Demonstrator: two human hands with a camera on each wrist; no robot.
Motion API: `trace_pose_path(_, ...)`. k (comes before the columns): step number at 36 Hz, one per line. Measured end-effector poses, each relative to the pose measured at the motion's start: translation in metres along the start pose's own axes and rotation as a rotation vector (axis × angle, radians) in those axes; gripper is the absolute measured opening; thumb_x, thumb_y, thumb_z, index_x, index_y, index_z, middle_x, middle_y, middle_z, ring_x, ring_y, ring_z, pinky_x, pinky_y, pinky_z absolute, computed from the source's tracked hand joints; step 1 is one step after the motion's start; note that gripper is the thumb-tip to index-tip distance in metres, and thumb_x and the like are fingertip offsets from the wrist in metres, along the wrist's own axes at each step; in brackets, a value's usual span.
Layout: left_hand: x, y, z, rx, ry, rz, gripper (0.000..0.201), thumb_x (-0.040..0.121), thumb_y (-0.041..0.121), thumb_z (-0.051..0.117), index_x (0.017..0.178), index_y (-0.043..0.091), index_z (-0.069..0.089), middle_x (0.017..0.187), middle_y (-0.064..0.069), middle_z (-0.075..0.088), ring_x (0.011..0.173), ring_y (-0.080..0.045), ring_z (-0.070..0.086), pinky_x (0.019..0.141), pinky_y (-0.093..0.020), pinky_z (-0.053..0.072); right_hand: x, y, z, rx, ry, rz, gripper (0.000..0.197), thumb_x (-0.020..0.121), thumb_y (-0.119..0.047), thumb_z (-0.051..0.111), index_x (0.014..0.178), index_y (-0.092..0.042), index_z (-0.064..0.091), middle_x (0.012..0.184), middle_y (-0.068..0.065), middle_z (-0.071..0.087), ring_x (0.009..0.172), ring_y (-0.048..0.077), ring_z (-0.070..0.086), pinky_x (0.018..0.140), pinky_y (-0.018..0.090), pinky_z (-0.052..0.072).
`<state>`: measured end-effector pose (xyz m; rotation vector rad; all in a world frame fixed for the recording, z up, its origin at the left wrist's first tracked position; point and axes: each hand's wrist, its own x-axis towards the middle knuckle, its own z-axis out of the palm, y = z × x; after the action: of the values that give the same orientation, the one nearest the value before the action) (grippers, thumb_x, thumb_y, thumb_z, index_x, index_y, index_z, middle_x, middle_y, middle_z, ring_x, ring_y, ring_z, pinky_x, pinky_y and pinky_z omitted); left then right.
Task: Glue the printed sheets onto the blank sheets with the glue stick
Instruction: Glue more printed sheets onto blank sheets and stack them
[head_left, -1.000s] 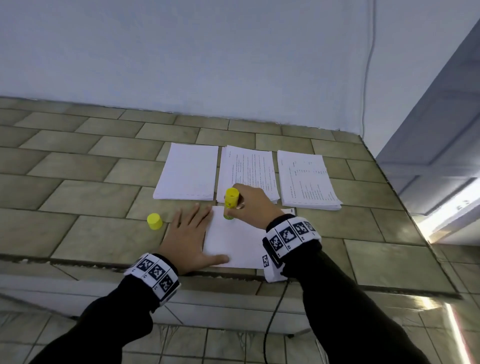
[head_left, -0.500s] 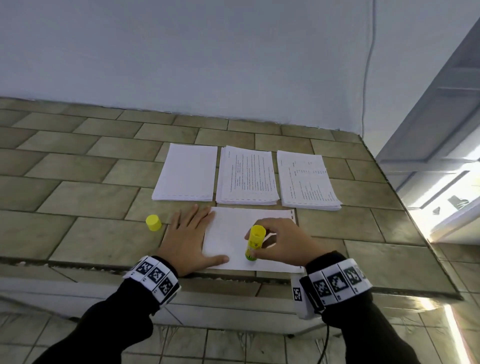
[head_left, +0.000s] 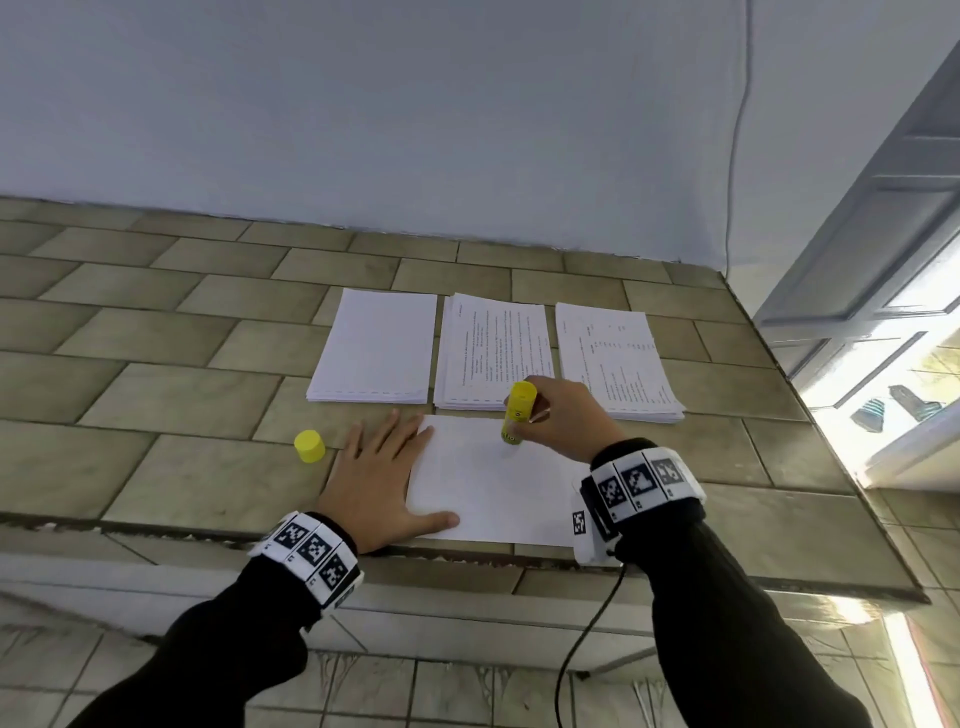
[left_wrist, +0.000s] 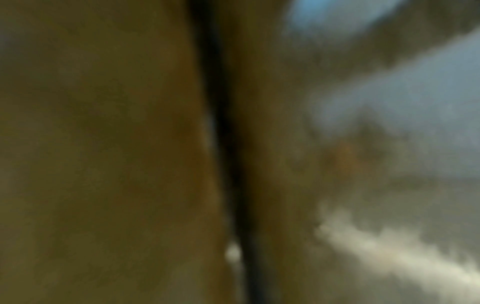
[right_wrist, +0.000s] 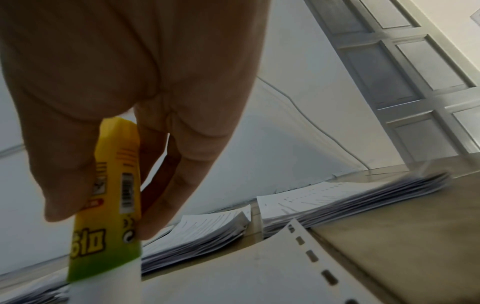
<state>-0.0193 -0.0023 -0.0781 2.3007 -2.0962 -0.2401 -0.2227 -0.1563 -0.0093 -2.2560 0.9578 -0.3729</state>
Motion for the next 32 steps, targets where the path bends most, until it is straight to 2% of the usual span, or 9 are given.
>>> trace_pose_path(2,0.0,-0.001,0.0,-0.007,0.006,0.002,0.136,0.047,0.103,-0.004,0.157,0.024,0.011,0.164,0.007,0.002,0.151,-0.016,-0.006,0.12,-0.049,-0.008,-0.001,0.002,0.0,0.011,0.007,0.001,0.017,0.079,-0.018,0.072,0.086,-0.004,0.064,0.087,0.009,0.069,0.085,0.026,0.064,0.079,0.04,0.054)
trace_pose_path(5,-0.001,-0.001,0.0,-0.011,0.01,0.004,0.136,0.047,0.103,-0.004,0.157,0.023,0.011,0.164,0.006,0.002,0.151,-0.016,-0.007,0.12,-0.048,-0.009,-0.011,0.007,-0.005,0.085,0.021,0.004,0.016,0.078,-0.015,0.075,0.087,-0.005,0.067,0.087,0.003,0.071,0.085,0.019,0.066,0.074,0.02,0.052)
trace_pose_path(6,-0.001,-0.001,0.0,-0.018,0.011,0.003,0.136,0.047,0.103,-0.004,0.157,0.023,0.01,0.164,0.005,0.002,0.151,-0.016,-0.007,0.12,-0.047,-0.009,-0.016,0.01,-0.008,0.113,0.013,-0.002,0.016,0.078,-0.015,0.076,0.088,-0.006,0.068,0.087,0.001,0.071,0.084,0.016,0.066,0.075,0.02,0.053)
trace_pose_path(9,0.0,-0.001,-0.001,0.008,-0.011,-0.01,0.137,0.046,0.102,-0.006,0.157,0.023,0.005,0.164,0.005,-0.004,0.15,-0.014,-0.01,0.12,-0.047,-0.01,-0.031,0.02,-0.016,0.166,-0.036,0.017,0.016,0.077,-0.018,0.078,0.091,-0.017,0.07,0.093,-0.002,0.073,0.086,0.01,0.068,0.08,0.027,0.056)
trace_pose_path(11,0.0,-0.002,-0.001,0.022,-0.023,-0.012,0.135,0.047,0.101,-0.006,0.157,0.024,0.002,0.164,0.006,-0.007,0.15,-0.014,-0.013,0.12,-0.047,-0.011,-0.041,0.025,-0.022,0.203,-0.071,0.037,0.02,0.077,-0.018,0.079,0.093,-0.024,0.07,0.096,-0.007,0.072,0.088,0.005,0.067,0.082,0.025,0.056)
trace_pose_path(15,0.0,-0.002,0.0,0.032,-0.026,-0.007,0.133,0.048,0.1,-0.005,0.157,0.023,0.001,0.164,0.006,-0.008,0.15,-0.015,-0.013,0.12,-0.048,-0.01,-0.06,0.03,-0.031,0.225,-0.129,0.059,0.024,0.076,-0.016,0.08,0.092,-0.03,0.069,0.095,-0.006,0.072,0.089,0.005,0.067,0.084,0.024,0.055)
trace_pose_path(21,0.002,-0.004,0.002,0.047,-0.032,-0.01,0.129,0.052,0.099,-0.002,0.157,0.024,0.0,0.164,0.007,-0.006,0.15,-0.014,-0.013,0.12,-0.049,-0.008,-0.073,0.03,-0.031,0.242,-0.194,0.062,0.026,0.076,-0.011,0.079,0.092,-0.03,0.071,0.095,-0.009,0.072,0.089,0.004,0.067,0.081,0.017,0.053)
trace_pose_path(25,0.001,-0.003,0.002,0.054,-0.039,-0.008,0.131,0.05,0.099,-0.006,0.156,0.024,-0.002,0.164,0.007,-0.008,0.149,-0.014,-0.014,0.12,-0.048,-0.011,-0.071,0.031,-0.029,0.213,-0.21,0.048,0.027,0.076,-0.012,0.078,0.093,-0.032,0.071,0.094,-0.01,0.072,0.088,0.006,0.067,0.082,0.02,0.054)
trace_pose_path(32,0.001,-0.002,0.0,0.065,-0.053,-0.013,0.13,0.049,0.099,-0.007,0.156,0.024,-0.005,0.163,0.007,-0.012,0.149,-0.014,-0.016,0.12,-0.048,-0.011,-0.053,0.04,-0.036,0.148,-0.103,0.025,0.027,0.077,-0.017,0.079,0.093,-0.035,0.069,0.095,-0.009,0.071,0.086,0.005,0.063,0.076,0.017,0.052)
